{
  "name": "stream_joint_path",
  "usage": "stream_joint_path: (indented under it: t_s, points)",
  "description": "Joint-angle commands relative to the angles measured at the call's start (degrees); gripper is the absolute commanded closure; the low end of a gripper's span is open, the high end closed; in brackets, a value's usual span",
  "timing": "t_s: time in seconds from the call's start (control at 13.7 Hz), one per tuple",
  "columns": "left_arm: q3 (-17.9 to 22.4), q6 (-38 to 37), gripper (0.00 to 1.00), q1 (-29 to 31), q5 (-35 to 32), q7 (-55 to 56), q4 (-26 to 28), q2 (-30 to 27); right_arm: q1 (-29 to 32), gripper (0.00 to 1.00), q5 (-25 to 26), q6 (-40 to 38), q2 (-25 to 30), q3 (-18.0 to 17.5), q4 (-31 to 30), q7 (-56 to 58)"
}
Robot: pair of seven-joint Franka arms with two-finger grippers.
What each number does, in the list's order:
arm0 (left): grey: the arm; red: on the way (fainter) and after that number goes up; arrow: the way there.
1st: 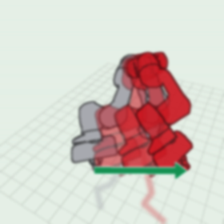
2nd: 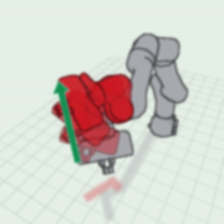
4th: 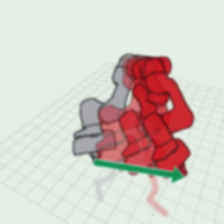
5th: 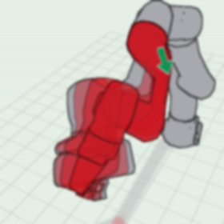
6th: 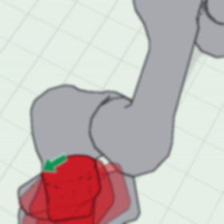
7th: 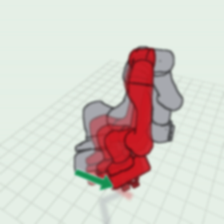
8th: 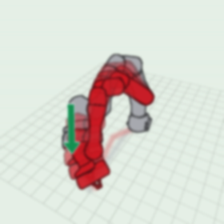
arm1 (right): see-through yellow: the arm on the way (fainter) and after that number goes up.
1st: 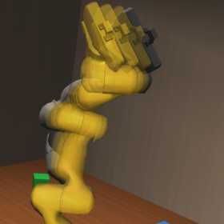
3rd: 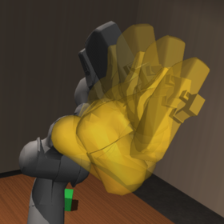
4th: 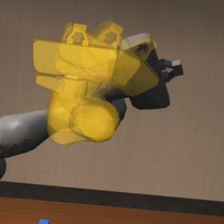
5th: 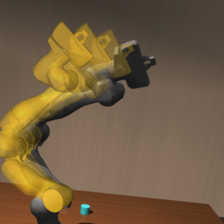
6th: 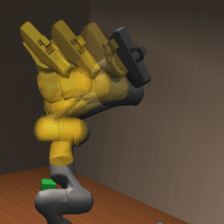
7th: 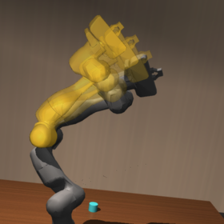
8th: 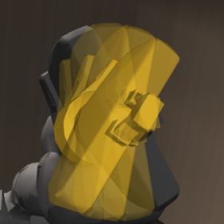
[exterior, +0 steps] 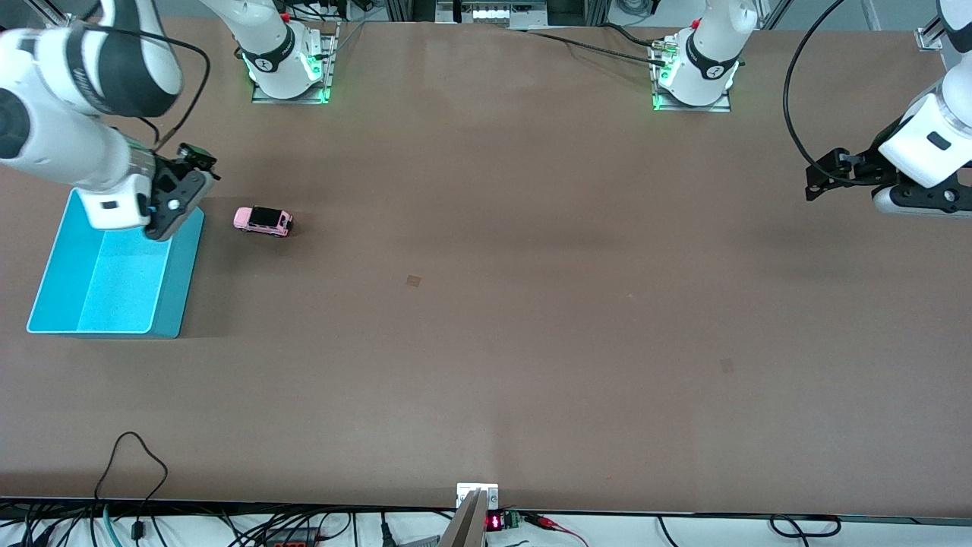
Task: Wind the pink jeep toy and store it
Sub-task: 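Move the right gripper over the jeep beside the blue box, then lower the right gripper and grasp the pink jeep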
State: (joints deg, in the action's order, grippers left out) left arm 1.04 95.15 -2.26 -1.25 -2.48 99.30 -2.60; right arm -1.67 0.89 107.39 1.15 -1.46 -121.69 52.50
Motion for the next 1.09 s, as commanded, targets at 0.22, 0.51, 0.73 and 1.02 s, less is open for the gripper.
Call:
stream_joint_path:
  t_s: [0.22,0.51,0.73,1.02]
  points:
    - [0.3,-1.6,0.0,0.3,-0.1,-1.7,-3.7,2.5,-0.7,0.0,-0.6,24.3,4.4,-0.4,-20.8,9.5]
    - [0.3,-2.3,0.0,0.5,0.2,-1.9,-3.8,2.5,-0.8,0.0,-0.6,40.7,0.7,-0.5,-28.9,11.0]
    - [0.5,-2.3,0.0,0.8,0.2,-1.9,-3.9,2.8,-0.7,0.0,-0.6,47.5,-3.8,-0.5,-29.7,12.3]
    - [0.3,-2.5,0.0,0.7,-0.1,-1.9,-3.9,2.7,-0.5,0.0,-0.5,55.1,-6.2,-0.5,-32.6,12.5]
